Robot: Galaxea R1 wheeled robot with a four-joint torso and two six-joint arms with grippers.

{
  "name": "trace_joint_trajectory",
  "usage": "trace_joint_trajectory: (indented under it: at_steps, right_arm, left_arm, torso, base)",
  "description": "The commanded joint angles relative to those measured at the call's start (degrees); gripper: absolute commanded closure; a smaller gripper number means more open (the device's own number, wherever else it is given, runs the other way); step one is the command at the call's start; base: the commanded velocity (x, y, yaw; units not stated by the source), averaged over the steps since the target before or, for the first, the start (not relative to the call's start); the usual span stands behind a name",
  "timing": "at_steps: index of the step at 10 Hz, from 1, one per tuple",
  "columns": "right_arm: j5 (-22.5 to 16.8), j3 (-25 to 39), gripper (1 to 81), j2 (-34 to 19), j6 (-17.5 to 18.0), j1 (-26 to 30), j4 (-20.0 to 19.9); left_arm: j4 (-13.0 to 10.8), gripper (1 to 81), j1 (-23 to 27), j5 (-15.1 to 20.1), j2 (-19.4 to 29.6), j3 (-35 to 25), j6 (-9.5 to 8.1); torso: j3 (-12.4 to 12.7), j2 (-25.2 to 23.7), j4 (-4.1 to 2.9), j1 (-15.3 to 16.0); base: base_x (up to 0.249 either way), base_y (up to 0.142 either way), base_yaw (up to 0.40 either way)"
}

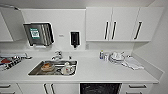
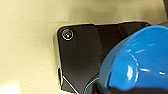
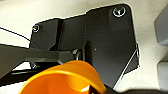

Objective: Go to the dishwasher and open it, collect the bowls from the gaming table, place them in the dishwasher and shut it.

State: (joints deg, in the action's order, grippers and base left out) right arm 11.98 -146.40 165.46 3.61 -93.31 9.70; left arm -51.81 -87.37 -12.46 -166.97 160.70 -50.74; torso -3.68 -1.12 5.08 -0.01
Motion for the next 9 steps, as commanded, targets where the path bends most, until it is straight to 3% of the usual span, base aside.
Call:
trace_joint_trajectory:
  at_steps: [1,5,9]
  right_arm:
    - [-2.58,0.16,81.1,-0.46,-0.18,1.85,0.49]
    - [-2.67,0.25,81.1,-0.55,-0.18,1.76,0.49]
    - [-2.93,1.46,81.1,-1.16,-0.18,1.41,0.49]
  left_arm:
    - [0.04,81.1,2.34,1.74,0.94,0.49,0.38]
    - [0.13,81.1,2.33,1.48,1.02,0.49,0.38]
    - [0.13,81.1,2.33,1.03,1.46,0.41,0.38]
  torso:
    - [0.0,0.0,0.0,0.01]
    - [0.0,0.0,0.0,0.01]
    - [0.0,0.02,0.0,0.06]
  base:
    - [0.125,0.0,0.0]
    - [0.119,0.0,0.0]
    - [0.0,0.0,0.0]
